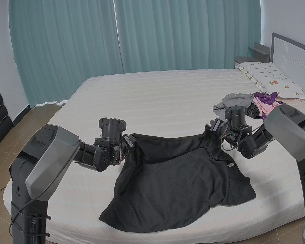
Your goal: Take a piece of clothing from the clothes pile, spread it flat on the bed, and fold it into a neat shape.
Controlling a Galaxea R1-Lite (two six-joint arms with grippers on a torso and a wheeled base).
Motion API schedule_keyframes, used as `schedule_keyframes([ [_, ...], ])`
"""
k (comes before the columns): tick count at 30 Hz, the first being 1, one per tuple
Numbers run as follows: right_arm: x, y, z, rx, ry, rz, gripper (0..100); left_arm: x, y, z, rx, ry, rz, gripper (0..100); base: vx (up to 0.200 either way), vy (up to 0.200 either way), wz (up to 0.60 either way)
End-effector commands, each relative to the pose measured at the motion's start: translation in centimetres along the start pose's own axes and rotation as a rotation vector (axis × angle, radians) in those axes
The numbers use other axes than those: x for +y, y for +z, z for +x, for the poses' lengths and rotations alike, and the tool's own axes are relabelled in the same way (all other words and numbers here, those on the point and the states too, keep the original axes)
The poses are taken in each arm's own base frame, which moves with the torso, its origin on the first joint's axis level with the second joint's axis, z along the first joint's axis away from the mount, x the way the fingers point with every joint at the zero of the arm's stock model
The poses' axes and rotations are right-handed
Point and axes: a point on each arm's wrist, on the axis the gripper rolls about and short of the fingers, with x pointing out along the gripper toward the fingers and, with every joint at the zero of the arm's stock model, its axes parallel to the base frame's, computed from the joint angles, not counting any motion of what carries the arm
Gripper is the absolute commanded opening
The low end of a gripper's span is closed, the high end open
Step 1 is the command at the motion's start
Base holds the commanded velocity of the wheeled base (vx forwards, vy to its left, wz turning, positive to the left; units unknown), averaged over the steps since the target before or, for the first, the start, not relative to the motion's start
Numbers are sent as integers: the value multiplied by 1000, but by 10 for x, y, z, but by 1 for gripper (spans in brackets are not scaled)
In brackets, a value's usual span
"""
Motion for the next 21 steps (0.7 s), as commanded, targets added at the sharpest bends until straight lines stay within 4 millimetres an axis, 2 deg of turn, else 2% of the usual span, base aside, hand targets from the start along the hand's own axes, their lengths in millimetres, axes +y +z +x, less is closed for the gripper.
schedule_keyframes([
  [1,-28,-44,19,110,-74,-32,100,22,-21,29,56,75,-16,100,0,0,0],
  [4,-38,-36,20,118,-105,-26,100,36,-19,30,86,127,-24,100,0,0,0],
  [6,-38,-36,20,118,-105,-26,100,36,-19,30,86,127,-24,100,0,0,0],
  [7,-42,-16,15,120,-128,-17,100,50,-16,29,132,186,-31,100,0,0,0],
  [8,-42,-16,15,120,-128,-17,100,50,-16,29,132,186,-31,100,0,0,0],
  [10,-45,6,6,119,-111,10,100,57,-5,24,151,207,-81,100,0,0,0],
  [13,-47,19,-6,139,-77,23,100,61,10,13,200,192,-142,100,0,0,0],
  [17,-42,25,-24,190,-19,43,100,63,35,-8,267,123,-236,100,0,0,0],
  [21,-35,16,-32,228,-6,35,100,67,57,-22,266,82,-348,100,0,0,0],
])
